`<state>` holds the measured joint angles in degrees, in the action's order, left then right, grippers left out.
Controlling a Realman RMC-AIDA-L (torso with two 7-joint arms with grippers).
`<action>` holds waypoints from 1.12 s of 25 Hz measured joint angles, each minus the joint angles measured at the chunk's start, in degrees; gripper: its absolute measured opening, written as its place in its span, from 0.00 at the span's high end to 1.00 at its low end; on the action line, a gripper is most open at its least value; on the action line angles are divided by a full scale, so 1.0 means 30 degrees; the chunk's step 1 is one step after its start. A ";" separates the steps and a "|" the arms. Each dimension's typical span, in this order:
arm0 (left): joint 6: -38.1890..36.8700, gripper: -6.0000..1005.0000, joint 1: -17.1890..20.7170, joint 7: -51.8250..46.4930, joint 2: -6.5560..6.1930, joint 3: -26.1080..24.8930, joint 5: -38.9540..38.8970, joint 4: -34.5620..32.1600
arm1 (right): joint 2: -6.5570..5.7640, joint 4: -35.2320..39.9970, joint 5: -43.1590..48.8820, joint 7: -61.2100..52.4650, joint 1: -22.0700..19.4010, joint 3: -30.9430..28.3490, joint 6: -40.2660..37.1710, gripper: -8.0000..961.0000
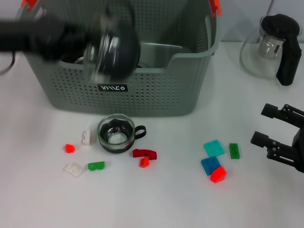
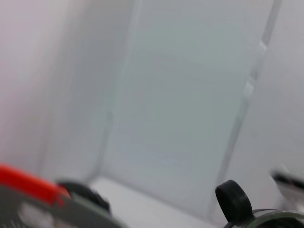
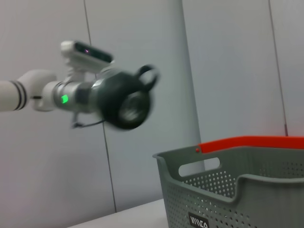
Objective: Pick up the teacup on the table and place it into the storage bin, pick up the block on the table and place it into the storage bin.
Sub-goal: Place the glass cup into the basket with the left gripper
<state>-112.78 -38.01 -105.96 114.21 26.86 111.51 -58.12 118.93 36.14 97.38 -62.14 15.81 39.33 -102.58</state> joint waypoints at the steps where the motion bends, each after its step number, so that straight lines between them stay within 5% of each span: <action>1: 0.0721 0.95 -0.0347 -0.0473 -0.0022 0.0118 -0.0084 -0.0149 | -0.0004 -0.0002 0.0000 -0.0001 -0.0016 0.0001 -0.0055 0.19; 8: 0.4849 0.95 -0.2290 -0.4111 -0.0807 0.3436 0.0614 -0.2743 | -0.0037 -0.0005 0.0001 0.0000 -0.0158 -0.0226 -0.0334 0.20; 13: 0.7831 0.95 -0.4044 -0.6983 -0.1265 0.5532 0.4534 -0.3867 | -0.0037 -0.0005 0.0001 -0.0004 -0.0172 -0.0250 -0.0335 0.20; 20: 1.1195 0.95 -0.6792 -1.0541 -0.1082 0.9060 1.2590 -0.2572 | 0.0044 -0.0006 0.0000 -0.0461 -0.0141 -0.0316 0.0096 0.20; 24: 1.2404 0.95 -0.8246 -1.1096 -0.0616 1.0069 1.6564 -0.0459 | 0.0057 -0.0005 0.0001 -0.0527 -0.0060 -0.0392 0.0110 0.21; 28: 1.2783 0.95 -0.8487 -1.1076 -0.0634 1.1690 1.7361 0.0476 | 0.0071 -0.0015 0.0001 -0.0543 -0.0046 -0.0541 0.0117 0.21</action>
<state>-74.43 -63.47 -139.18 112.31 61.93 163.59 -56.69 119.15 36.09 97.38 -63.77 15.67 37.71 -102.23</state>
